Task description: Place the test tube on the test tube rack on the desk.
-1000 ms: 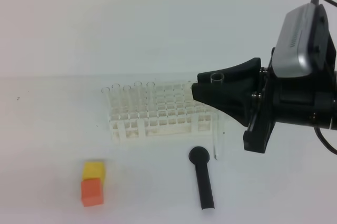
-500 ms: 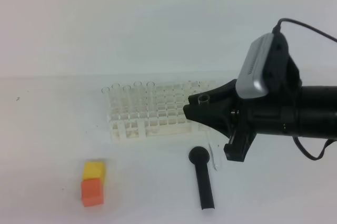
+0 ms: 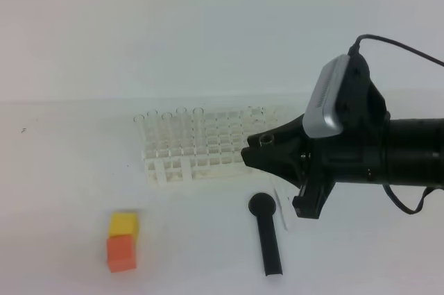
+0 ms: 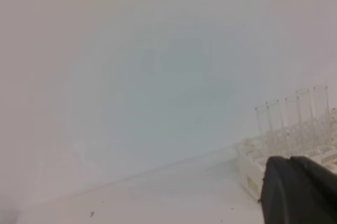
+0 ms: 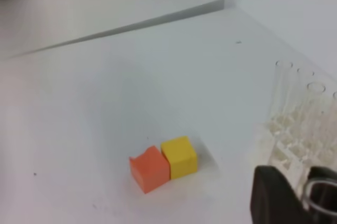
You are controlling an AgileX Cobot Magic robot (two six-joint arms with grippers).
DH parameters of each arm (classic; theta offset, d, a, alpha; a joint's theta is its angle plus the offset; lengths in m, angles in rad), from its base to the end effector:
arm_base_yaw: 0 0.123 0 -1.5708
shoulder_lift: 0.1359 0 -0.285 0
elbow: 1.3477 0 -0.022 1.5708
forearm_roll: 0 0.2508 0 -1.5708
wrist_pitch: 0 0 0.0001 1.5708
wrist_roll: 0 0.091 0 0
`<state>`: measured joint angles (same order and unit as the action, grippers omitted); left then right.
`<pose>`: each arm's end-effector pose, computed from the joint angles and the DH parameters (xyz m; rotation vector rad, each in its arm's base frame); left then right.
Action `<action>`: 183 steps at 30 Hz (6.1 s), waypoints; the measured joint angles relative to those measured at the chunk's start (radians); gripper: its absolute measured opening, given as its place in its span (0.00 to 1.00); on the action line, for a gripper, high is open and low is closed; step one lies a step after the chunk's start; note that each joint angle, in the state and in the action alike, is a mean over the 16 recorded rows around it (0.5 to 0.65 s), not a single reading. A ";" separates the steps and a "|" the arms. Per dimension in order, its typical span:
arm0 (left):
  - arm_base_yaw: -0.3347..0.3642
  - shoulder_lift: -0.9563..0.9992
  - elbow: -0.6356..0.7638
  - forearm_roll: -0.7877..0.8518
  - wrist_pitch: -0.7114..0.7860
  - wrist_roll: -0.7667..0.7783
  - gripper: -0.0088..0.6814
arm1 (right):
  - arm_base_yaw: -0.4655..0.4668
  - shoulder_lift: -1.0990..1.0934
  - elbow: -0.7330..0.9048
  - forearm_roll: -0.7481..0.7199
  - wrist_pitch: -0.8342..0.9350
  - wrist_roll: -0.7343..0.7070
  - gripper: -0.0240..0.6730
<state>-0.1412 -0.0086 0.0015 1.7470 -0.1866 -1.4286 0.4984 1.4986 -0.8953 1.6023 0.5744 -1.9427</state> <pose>0.0514 -0.0240 0.2102 0.4880 1.4296 0.0060 0.2524 0.1937 0.2665 -1.1417 1.7030 0.6927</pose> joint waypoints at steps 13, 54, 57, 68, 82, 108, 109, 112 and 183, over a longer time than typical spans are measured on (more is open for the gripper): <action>0.001 0.000 0.000 0.000 -0.002 0.001 0.01 | 0.061 0.022 -0.005 -0.642 -0.536 0.693 0.20; 0.223 0.000 0.000 -1.208 0.433 0.514 0.01 | 0.202 0.527 -0.319 -1.571 -1.323 1.931 0.20; 0.223 0.000 0.000 -1.374 0.453 0.696 0.01 | 0.204 0.532 -0.319 -1.570 -1.313 1.920 0.20; 0.223 0.000 0.000 -1.770 0.506 1.198 0.01 | 0.205 0.564 -0.319 -1.561 -1.312 1.873 0.21; 0.223 0.000 0.000 -1.809 0.525 1.280 0.01 | 0.205 0.571 -0.319 -1.534 -1.325 1.851 0.38; 0.223 0.001 0.000 -1.804 0.529 1.280 0.01 | 0.218 0.247 -0.319 -1.506 -0.914 1.581 0.16; 0.223 0.001 0.000 -1.804 0.529 1.280 0.01 | 0.218 0.218 -0.319 -1.506 -0.872 1.556 0.13; 0.223 0.002 0.000 -1.804 0.529 1.280 0.01 | 0.219 0.125 -0.319 -1.505 -0.743 1.478 0.07; 0.223 0.002 0.000 -1.804 0.526 1.280 0.01 | -0.527 -1.511 0.918 -1.465 -0.210 1.544 0.03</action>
<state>0.0815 -0.0066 0.0015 -0.0569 0.3393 -0.1483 -0.0283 -0.0122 0.0224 0.1373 0.3645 -0.3987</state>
